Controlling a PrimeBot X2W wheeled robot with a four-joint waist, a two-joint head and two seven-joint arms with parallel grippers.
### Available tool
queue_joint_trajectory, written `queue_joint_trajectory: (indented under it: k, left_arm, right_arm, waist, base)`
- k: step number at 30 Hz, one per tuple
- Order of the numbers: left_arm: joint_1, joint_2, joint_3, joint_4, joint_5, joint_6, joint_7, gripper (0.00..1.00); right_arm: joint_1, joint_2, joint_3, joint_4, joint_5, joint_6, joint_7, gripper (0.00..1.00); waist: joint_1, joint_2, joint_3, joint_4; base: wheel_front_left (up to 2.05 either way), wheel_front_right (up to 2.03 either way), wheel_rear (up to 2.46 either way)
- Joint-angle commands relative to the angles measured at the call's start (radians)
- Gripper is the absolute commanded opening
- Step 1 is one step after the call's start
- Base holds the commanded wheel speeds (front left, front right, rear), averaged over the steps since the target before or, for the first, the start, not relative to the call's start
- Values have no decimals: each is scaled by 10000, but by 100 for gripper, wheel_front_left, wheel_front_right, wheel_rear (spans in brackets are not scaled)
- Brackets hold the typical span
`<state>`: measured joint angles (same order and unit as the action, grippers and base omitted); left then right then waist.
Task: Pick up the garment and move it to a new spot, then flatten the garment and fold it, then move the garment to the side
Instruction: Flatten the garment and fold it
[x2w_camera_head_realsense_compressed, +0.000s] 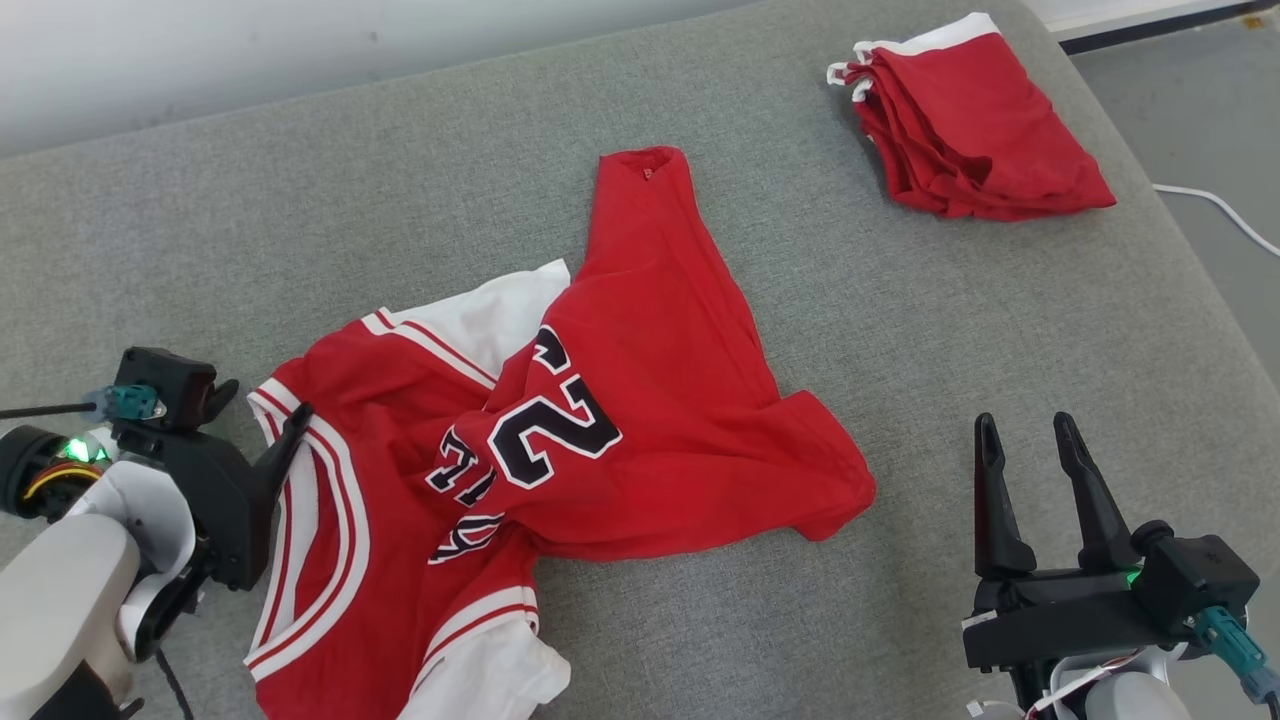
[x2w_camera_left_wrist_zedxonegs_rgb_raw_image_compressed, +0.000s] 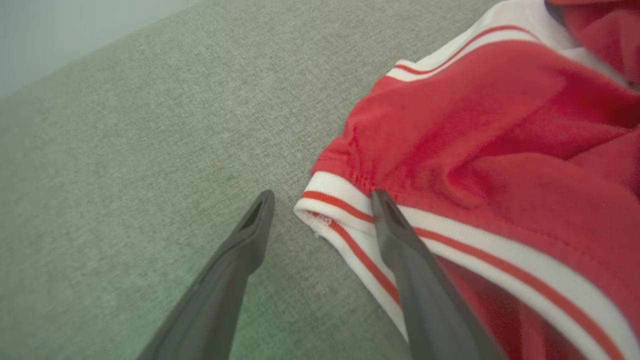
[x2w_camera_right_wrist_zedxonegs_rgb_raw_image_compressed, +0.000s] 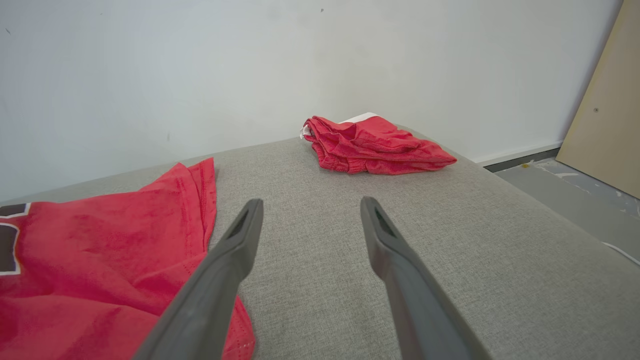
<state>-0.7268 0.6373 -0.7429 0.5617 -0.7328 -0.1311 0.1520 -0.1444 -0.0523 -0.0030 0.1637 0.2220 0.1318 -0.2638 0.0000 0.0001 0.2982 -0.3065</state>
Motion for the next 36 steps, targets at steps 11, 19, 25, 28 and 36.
queue_joint_trajectory:
  k: [11, 19, 25, 28, 36]
  left_arm:
    - [-1393, 333, -739, 210, -171, 19, -1184, 0]
    - [-2751, 211, -532, 1308, 620, 265, -2626, 0]
    - [-2905, -103, -706, 2295, 697, 200, -3051, 100]
    - [-2824, -339, -606, 2640, 665, 296, -3603, 100]
    - [-1897, -702, 688, 1520, 580, 848, -4182, 100]
  right_arm:
    - [-29, 20, -153, -63, -216, -27, -4, 100]
    - [-151, -54, -151, -112, -323, -27, -4, 100]
    - [-145, -51, -138, -100, -371, -27, -4, 100]
    - [-87, -74, -150, -61, -406, -27, -4, 100]
    - [171, -240, -203, -81, -412, -27, -6, 100]
  waist:
    - [0, -1, -39, 130]
    - [0, -1, -14, 237]
    - [0, -1, 48, 269]
    - [0, -1, -112, 415]
    - [0, -1, -868, 1153]
  base:
    - [0, 0, 0]
    - [0, 0, 0]
    - [0, 0, 0]
    - [0, 0, 0]
    - [0, 0, 0]
